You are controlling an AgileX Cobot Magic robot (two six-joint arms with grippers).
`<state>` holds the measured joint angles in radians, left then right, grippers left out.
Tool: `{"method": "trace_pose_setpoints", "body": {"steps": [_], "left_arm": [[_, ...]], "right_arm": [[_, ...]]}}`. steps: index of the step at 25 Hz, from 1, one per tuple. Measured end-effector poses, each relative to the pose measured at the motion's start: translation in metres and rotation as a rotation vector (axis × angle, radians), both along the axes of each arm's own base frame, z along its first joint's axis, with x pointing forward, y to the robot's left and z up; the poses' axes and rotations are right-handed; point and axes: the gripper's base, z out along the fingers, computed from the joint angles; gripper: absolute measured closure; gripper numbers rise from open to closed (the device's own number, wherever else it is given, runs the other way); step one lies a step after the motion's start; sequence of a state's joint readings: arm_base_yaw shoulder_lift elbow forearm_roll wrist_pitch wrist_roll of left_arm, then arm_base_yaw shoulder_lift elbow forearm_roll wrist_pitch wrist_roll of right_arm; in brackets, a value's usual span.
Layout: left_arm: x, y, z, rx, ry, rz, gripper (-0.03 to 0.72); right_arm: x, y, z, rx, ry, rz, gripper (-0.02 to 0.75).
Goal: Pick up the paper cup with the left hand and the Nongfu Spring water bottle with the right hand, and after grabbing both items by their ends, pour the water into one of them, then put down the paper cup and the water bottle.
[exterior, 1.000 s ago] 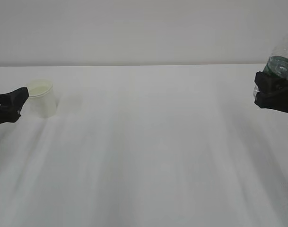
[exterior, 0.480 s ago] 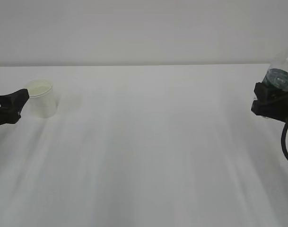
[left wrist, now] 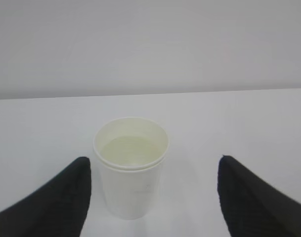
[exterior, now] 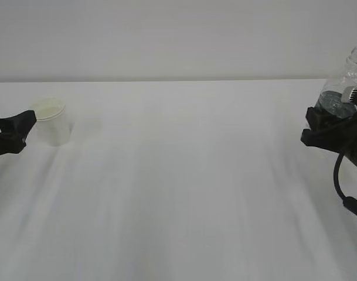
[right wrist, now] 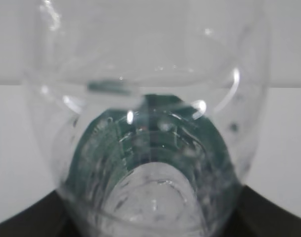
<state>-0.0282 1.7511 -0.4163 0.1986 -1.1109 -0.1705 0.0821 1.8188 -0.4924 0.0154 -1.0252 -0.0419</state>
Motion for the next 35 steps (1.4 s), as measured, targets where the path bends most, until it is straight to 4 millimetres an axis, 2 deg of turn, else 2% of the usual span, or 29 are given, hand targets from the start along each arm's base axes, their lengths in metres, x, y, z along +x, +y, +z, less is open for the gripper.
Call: {"method": "trace_pose_setpoints", "body": {"steps": [14,21,35], "left_arm": [[0.0,0.0,0.0,0.0,0.0,0.0,0.128],[0.0,0.0,0.0,0.0,0.0,0.0,0.131],[0.0,0.0,0.0,0.0,0.0,0.0,0.132]], "right_arm": [[0.035,0.003,-0.026,-0.027,0.023,0.012,0.318],[0.049,0.005,-0.041,-0.031,0.027,0.02,0.318],[0.071,0.008,-0.059,-0.036,-0.002,0.036,0.318]]}}
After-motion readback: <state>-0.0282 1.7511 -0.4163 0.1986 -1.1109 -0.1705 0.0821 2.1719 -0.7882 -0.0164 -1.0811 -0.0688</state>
